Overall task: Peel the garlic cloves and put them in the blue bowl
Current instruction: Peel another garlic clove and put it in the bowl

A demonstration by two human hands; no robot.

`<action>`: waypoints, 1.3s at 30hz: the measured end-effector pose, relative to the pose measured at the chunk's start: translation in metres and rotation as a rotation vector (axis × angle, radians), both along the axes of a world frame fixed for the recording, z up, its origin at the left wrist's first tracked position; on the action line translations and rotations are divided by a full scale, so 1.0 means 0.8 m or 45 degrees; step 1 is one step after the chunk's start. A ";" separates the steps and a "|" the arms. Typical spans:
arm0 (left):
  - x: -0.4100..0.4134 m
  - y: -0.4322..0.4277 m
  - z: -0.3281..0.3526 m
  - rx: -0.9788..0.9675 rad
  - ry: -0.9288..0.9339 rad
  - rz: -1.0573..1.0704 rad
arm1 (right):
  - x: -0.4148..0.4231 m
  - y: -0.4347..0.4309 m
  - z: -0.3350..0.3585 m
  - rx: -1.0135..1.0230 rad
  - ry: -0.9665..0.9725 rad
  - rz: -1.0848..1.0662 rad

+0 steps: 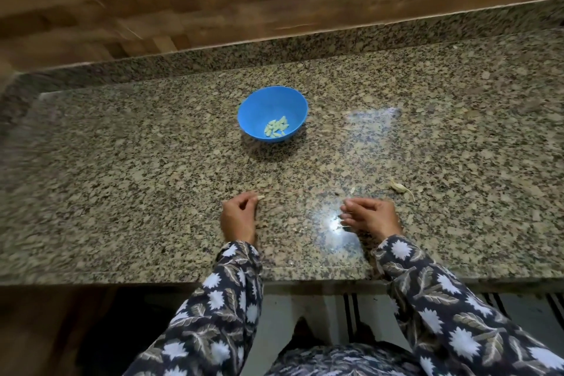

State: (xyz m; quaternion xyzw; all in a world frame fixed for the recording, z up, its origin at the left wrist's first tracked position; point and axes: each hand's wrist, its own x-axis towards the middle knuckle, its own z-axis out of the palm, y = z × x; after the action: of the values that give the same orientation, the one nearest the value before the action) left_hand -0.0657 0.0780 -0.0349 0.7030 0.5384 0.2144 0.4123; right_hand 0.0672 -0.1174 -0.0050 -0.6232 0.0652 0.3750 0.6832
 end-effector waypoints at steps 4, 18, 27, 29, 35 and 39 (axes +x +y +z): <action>-0.004 -0.008 -0.001 0.183 -0.037 0.000 | 0.000 0.002 -0.003 0.009 0.028 -0.051; 0.113 -0.108 -0.036 0.468 0.406 -1.169 | 0.015 -0.060 -0.025 0.030 0.091 -0.550; 0.108 -0.099 -0.036 0.777 0.117 -1.624 | 0.019 -0.061 -0.029 -0.001 0.106 -0.509; 0.090 -0.101 -0.036 0.841 0.110 -1.589 | 0.017 -0.056 -0.027 -0.013 0.089 -0.520; 0.038 -0.105 -0.016 0.946 0.098 -1.443 | 0.005 -0.026 -0.016 0.047 0.210 -0.404; 0.035 -0.111 -0.004 0.823 0.237 -1.304 | -0.014 -0.012 -0.013 0.117 0.308 -0.325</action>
State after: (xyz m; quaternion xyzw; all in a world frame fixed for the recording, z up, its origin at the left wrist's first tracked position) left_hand -0.0379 -0.0111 -0.0383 0.9777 0.0737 0.0790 0.1801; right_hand 0.0559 -0.1268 -0.0152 -0.5284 0.2082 0.3599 0.7403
